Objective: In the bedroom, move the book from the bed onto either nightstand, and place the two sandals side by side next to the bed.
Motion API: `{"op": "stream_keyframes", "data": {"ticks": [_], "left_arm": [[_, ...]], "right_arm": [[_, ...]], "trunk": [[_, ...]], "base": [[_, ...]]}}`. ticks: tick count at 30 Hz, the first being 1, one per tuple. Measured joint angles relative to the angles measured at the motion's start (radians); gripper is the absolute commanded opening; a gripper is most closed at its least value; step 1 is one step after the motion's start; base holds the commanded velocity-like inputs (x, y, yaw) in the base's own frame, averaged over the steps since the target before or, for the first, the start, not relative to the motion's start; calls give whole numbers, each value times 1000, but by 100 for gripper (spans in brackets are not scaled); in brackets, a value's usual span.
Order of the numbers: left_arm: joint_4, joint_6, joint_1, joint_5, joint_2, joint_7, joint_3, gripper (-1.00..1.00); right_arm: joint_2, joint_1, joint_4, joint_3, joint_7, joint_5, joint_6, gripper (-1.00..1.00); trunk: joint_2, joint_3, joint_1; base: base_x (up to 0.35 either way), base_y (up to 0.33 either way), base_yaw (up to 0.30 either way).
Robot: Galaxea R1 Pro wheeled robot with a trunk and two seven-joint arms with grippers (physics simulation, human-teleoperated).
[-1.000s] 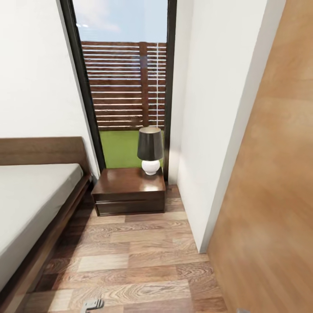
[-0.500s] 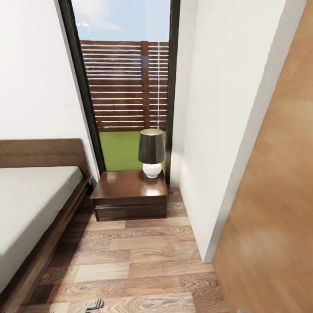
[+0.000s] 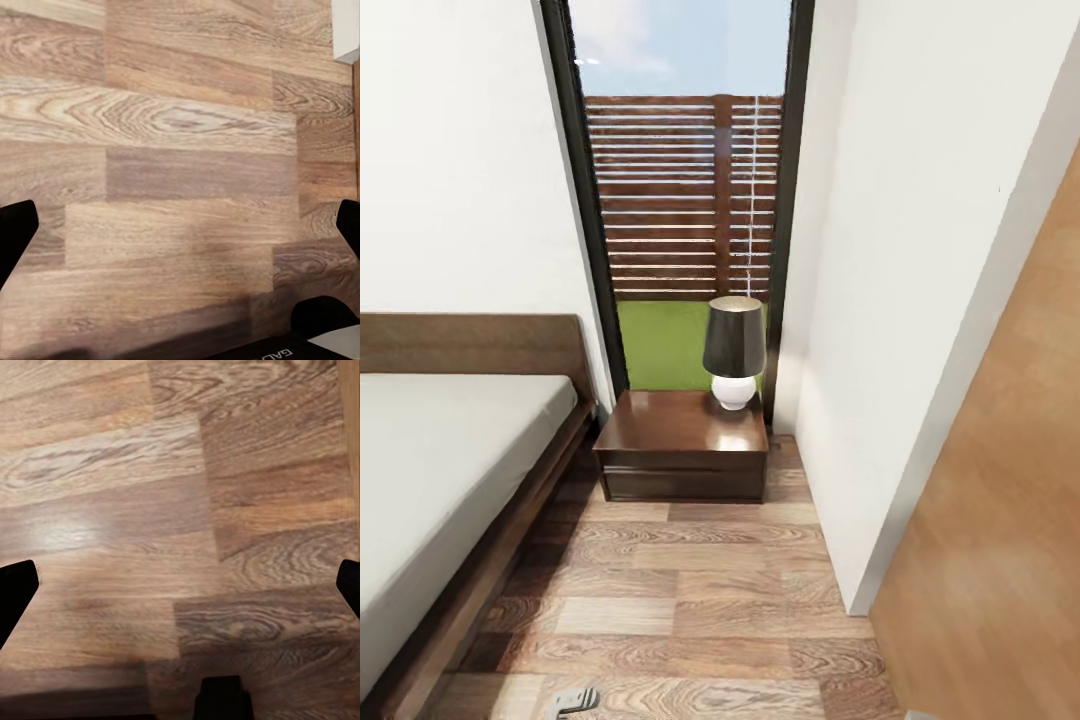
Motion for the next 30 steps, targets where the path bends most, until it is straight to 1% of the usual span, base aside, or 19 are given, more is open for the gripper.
{"op": "stream_keyframes", "data": {"ticks": [6, 11, 23, 30], "left_arm": [[0, 0, 0, 0, 0, 0, 0, 100], [0, 0, 0, 0, 0, 0, 1, 100], [0, -1, 0, 1, 0, 0, 1, 100], [0, -2, 0, 0, 0, 0, 0, 100]], "right_arm": [[0, 0, 0, 0, 0, 0, 0, 100], [0, 0, 0, 0, 0, 0, 0, 100], [0, 0, 0, 0, 0, -2, 0, 100], [0, 0, 0, 0, 0, -4, 0, 100]], "trunk": [[0, 0, 0], [0, 0, 0], [0, 0, -1], [0, 0, 0]], "base": [[7, 0, 291], [221, 0, 220], [302, 0, 24], [67, 0, 0]]}}
